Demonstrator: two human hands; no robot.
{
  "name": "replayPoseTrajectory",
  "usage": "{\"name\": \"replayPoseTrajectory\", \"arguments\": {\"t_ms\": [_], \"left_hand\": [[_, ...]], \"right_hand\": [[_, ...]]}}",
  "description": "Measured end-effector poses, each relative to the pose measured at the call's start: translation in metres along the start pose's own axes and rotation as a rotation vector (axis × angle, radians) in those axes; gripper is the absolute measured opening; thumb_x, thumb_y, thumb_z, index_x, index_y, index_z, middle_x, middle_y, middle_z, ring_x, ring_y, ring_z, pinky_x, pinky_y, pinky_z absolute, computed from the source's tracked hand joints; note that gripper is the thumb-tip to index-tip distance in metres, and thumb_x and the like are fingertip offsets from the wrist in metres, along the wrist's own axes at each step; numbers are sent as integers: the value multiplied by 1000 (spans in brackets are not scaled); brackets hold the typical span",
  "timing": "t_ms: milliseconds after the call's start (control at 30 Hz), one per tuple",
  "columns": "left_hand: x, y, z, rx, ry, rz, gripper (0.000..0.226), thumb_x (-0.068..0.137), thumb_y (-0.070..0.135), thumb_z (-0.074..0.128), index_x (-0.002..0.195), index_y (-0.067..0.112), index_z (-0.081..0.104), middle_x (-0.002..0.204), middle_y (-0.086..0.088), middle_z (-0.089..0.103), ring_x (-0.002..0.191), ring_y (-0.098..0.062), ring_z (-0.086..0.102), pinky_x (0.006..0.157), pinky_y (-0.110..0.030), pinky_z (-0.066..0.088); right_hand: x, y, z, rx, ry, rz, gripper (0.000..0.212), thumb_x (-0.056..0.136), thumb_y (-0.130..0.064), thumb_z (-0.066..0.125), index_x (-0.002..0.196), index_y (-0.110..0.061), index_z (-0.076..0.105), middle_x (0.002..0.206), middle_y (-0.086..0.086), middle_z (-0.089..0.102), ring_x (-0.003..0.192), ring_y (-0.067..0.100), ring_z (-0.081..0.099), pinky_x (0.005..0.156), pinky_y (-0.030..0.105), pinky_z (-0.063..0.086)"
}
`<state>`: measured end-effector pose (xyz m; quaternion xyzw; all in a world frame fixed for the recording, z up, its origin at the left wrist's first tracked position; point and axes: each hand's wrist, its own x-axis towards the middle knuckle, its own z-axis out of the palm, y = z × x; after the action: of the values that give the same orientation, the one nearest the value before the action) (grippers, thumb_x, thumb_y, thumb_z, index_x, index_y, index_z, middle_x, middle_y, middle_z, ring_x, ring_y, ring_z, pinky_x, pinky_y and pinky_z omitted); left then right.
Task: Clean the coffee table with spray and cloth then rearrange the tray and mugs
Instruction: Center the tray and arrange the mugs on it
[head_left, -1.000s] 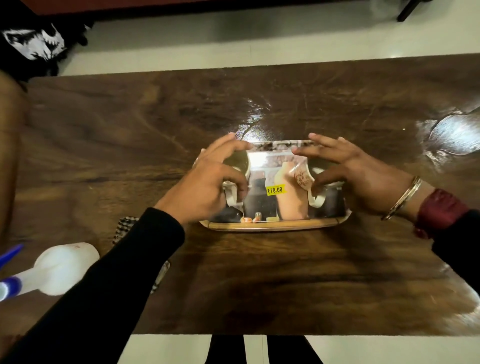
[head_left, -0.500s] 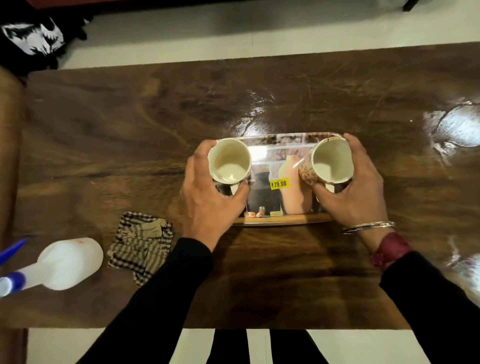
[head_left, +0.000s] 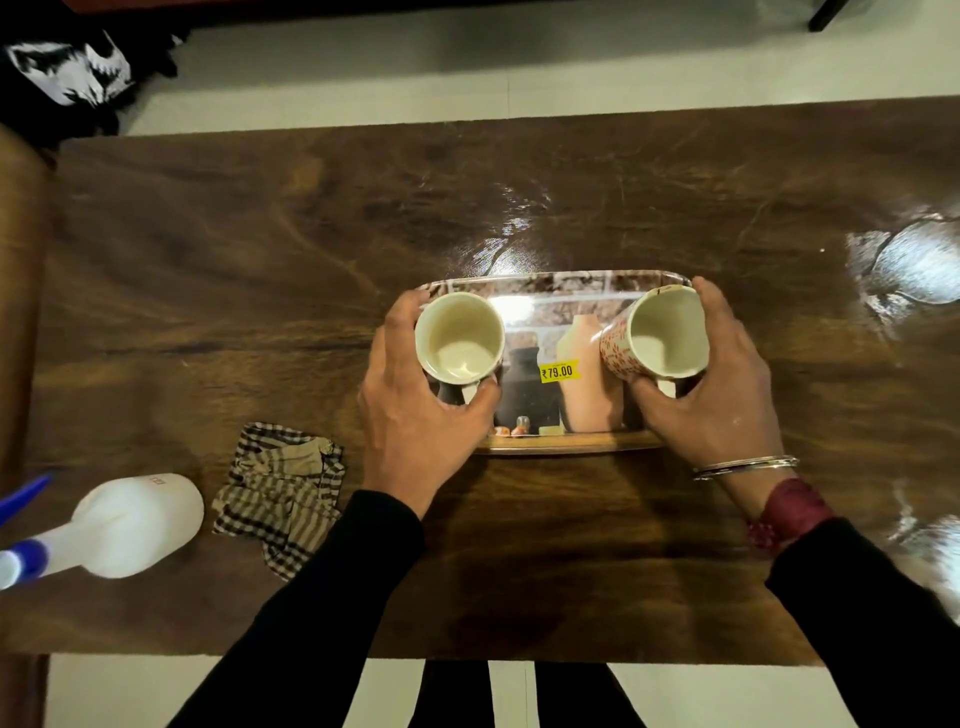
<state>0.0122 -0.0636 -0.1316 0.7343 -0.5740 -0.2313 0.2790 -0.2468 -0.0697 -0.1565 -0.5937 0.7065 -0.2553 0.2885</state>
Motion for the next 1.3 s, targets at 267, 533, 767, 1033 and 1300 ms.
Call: {"name": "replayPoseTrajectory", "arguments": {"t_ms": [267,533,767,1033,1300], "left_hand": [[-8,-3,-2,-52,1,-57,104,69,57,83,151,27,26,139,2,51,123,-7,50,95,-22,44],[-18,-72,11,-123,123,-561,23,93,34,66,108,17,71,94,3,72,75,2,64,77,-27,60],[-12,-79,11,-210,69,-585,10,87,29,76,94,23,75,76,10,73,65,2,67,69,-21,58],[-22,-87,7,-260,48,-600,18,87,27,77,102,17,76,82,6,76,72,-4,72,74,-28,61],[-26,-88,7,-295,38,-607,18,88,28,75,104,20,76,83,7,77,75,-6,72,75,-25,60]], "right_hand": [[-14,9,2,76,30,51,118,77,-55,83,166,-23,12,159,-3,35,147,10,35,117,24,32],[-16,61,-1,3,243,365,39,96,-32,66,126,-7,70,94,9,72,81,25,64,78,20,43],[-9,63,4,-35,165,421,31,94,-13,71,125,-10,73,84,4,67,73,23,62,78,26,43],[-24,72,5,-26,132,420,29,94,-11,72,123,-11,73,83,6,68,72,25,63,77,30,47],[-28,81,15,70,188,413,26,96,-11,69,121,-17,72,86,12,68,73,30,64,77,41,57]]}}
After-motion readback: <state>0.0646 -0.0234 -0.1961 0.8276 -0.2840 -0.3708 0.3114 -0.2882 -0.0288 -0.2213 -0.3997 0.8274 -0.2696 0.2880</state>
